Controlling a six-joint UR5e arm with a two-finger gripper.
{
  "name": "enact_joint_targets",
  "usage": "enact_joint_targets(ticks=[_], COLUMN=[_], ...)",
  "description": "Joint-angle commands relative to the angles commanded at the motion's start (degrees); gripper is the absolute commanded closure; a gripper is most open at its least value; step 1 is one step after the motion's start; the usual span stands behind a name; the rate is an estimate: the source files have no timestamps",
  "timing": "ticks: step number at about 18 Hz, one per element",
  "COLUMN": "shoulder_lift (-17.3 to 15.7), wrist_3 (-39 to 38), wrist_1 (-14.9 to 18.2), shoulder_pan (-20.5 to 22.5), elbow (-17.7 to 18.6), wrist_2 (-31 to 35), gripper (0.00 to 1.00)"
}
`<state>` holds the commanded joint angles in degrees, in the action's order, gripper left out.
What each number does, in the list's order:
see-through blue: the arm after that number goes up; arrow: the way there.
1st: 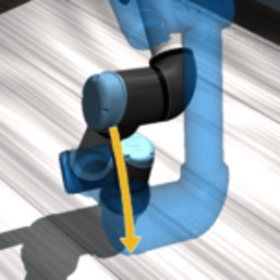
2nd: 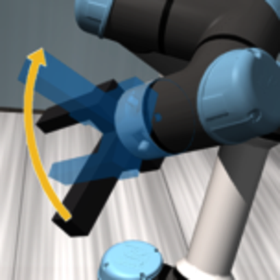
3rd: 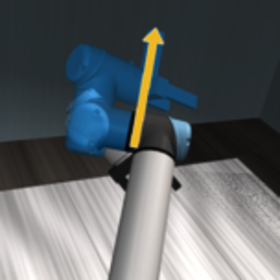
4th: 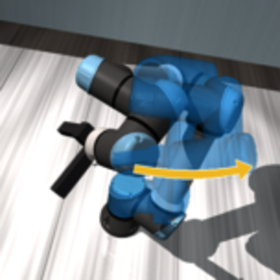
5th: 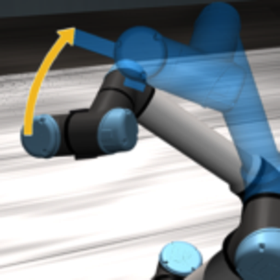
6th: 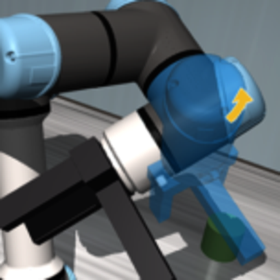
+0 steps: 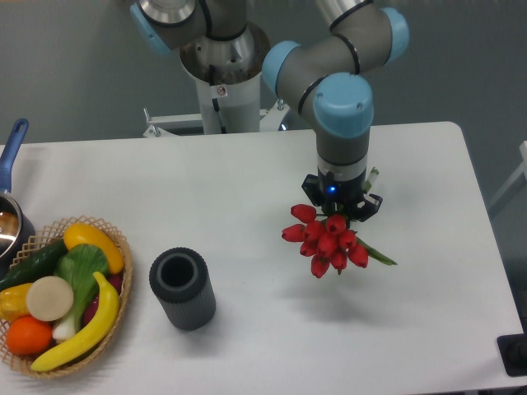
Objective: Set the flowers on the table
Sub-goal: 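Lower the held tulips toward the table surface, tilting the stems, then lay the tulip bouquet down on the table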
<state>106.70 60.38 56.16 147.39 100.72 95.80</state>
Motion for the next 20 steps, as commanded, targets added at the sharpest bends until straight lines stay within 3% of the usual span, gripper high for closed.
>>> enact_joint_targets(ticks=[4, 20], shoulder_lift=[1.5, 6.2], wrist_3=[0.0, -0.1], wrist_1=[0.0, -0.5], shoulder_pan=[-2.2, -2.6], elbow=[-0.1, -0.1], wrist_2=[6.1, 6.4], gripper=[0.6, 0.6])
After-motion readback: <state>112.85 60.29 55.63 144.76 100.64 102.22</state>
